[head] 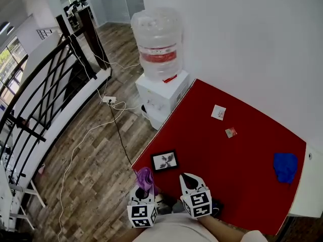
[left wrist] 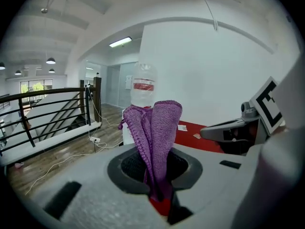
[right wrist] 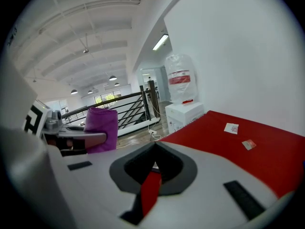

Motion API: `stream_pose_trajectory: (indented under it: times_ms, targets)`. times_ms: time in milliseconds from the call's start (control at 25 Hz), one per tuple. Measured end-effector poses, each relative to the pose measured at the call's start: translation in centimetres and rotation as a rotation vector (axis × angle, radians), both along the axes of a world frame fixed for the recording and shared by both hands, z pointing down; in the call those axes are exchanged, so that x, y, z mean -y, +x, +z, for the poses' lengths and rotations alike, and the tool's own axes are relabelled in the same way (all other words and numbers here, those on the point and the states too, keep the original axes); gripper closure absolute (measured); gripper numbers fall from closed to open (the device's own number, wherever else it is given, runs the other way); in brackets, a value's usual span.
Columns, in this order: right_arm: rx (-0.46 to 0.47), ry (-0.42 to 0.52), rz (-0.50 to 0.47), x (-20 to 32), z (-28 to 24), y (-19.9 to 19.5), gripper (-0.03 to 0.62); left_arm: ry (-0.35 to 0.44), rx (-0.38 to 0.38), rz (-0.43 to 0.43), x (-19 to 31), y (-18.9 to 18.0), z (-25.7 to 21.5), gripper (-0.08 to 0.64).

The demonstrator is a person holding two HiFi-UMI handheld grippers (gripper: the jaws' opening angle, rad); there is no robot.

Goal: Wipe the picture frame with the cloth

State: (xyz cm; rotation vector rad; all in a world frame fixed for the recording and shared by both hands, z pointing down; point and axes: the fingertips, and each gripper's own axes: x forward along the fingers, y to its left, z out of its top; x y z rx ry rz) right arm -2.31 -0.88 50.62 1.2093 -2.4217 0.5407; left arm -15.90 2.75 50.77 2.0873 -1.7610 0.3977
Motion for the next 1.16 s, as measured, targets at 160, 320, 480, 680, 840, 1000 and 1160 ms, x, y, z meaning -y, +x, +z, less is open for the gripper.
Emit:
stream_pose_trajectory:
  times_ms: [160, 320, 480, 680, 840, 1000, 1160]
  targets:
    - [0.008, -0.009, -0.009, 0.2, -0.2, -1.0, 0.589, -0.005, -0.004, 0.012, -0.2, 0.0, 0.0, 0.499]
    - [-0.004, -0.014, -0.017, -0.1, -0.2, -1.2, 0.589, -0.011, -0.007, 0.01, -0.4, -0.2, 0.0, 0.499]
    - [-0.006, -0.019, -0.031, -0.2, 0.0, -1.5, 0.589, -0.011, -0.008, 0.02, -0.1, 0.1, -0.1, 0.499]
    - [-0.011, -0.017, -0.05, -0.3, 0.3, -1.8, 0.589, -0.018, -0.012, 0.022, 0.1, 0.3, 0.2, 0.499]
    - [-0.019, -0.016, -0.055, -0.1, 0.3, -1.9, 0.589, -0.018, -0.009, 0.024, 0.4, 0.2, 0.2, 0.499]
    - [-0.022, -0.016, -0.059, 0.1, 0.5, -2.0, 0.589, -0.025, -0.014, 0.015, 0.5, -0.1, 0.3, 0.499]
    - [-0.03, -0.018, -0.071, 0.1, 0.5, -2.2, 0.589, -0.026, -0.019, 0.013, 0.7, -0.2, 0.3, 0.499]
